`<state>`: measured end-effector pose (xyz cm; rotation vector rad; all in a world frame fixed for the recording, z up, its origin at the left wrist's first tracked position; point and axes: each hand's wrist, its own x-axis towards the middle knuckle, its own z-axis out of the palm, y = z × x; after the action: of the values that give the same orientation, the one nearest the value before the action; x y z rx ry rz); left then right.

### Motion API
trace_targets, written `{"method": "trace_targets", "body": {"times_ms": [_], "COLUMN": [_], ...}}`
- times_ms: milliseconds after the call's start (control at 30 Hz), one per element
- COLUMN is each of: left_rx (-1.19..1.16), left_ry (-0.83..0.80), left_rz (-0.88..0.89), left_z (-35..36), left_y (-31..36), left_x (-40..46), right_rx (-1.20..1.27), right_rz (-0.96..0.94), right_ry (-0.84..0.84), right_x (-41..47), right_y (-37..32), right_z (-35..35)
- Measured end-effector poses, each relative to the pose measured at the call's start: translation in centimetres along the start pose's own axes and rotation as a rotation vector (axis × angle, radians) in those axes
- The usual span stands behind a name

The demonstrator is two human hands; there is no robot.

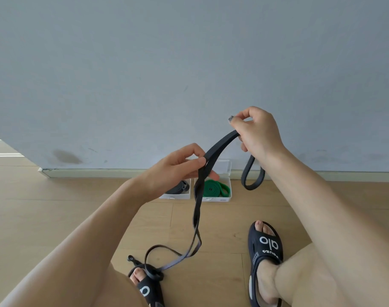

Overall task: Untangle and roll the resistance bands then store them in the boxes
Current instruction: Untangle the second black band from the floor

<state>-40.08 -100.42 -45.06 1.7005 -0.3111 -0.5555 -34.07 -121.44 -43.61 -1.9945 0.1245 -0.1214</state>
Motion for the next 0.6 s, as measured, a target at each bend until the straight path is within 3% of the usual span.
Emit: {"method": "trace_targets", "body": {"times_ms": [167, 433, 600], "left_rx": [-0.066, 0.068, -0.054], "left_ry": [-0.004, -0.016, 0.010], "left_rz": [-0.018, -0.049, -0.046], "left_z": [-0.25, -0.41, -0.67], "left_y": [-0.33, -0.26, -0.19], "left_x": [0.36, 0.33, 0.04], "right_rx": [-0.092, -0.141, -0.103], "right_rz": [-0.030, -0.060, -0.024], "right_ry": [-0.003, 0.008, 0.024], "right_x": [0.00, 0.04, 0.55], "right_y": [0.35, 0.06, 0.49], "right_z": [0.22, 0.06, -0.48]}}
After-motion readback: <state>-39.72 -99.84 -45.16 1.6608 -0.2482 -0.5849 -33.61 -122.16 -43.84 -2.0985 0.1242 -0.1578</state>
